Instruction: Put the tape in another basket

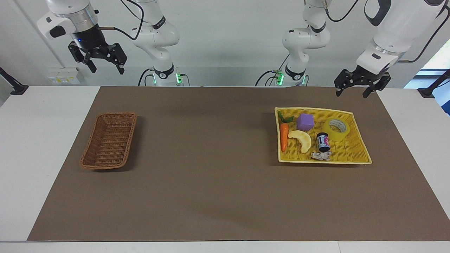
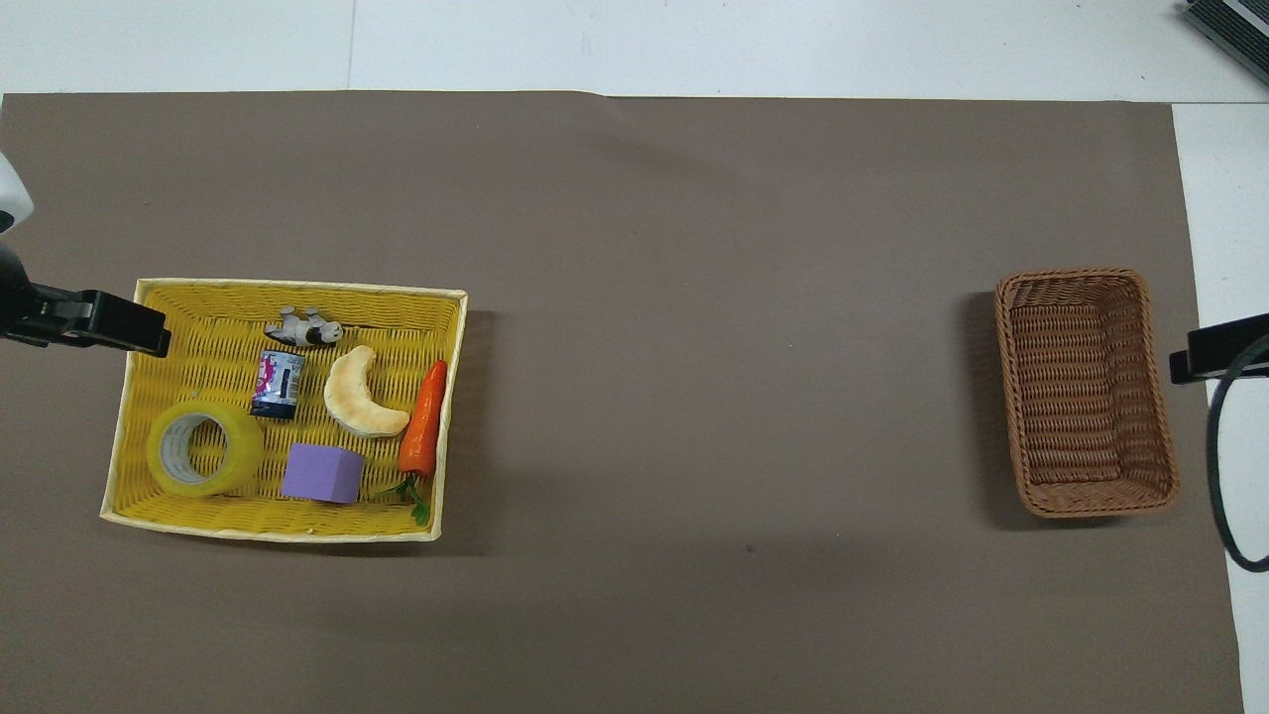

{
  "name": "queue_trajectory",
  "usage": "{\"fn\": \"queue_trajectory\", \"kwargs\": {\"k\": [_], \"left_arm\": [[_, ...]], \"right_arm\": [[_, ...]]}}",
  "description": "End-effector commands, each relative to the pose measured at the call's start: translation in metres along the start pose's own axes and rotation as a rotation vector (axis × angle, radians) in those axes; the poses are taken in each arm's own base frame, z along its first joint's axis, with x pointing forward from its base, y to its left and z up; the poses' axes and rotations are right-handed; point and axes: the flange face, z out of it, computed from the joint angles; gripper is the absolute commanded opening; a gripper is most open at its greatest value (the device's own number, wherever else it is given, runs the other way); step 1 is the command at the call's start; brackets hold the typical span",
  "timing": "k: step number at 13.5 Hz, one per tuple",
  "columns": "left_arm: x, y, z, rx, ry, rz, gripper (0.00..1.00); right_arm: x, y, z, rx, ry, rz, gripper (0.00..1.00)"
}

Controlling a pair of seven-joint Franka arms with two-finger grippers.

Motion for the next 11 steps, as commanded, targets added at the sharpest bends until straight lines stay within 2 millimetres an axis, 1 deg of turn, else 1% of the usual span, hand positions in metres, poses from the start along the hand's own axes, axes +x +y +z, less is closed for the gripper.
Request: {"fn": "queue_trajectory", "kwargs": {"k": [1, 6, 11], "left_arm": [[-0.0061, -0.0025, -0.0105, -0.015, 0.026, 0.04, 1.0], [-0.0091, -0.0053, -0.0078, -0.015, 0.017, 0.039, 1.0], [-0.0098, -0.0042, -0.0065, -0.016, 0.019, 0.031, 1.0]], "right_arm": [[-0.0007, 0.0035, -0.0001, -0.001, 0.013, -0.011, 1.0], [-0.0006, 0.0035, 0.0006, -0.001, 0.011, -0.011, 1.0], [-0.0006, 0.0033, 0.0006, 0.001, 0.011, -0.011, 1.0]]}}
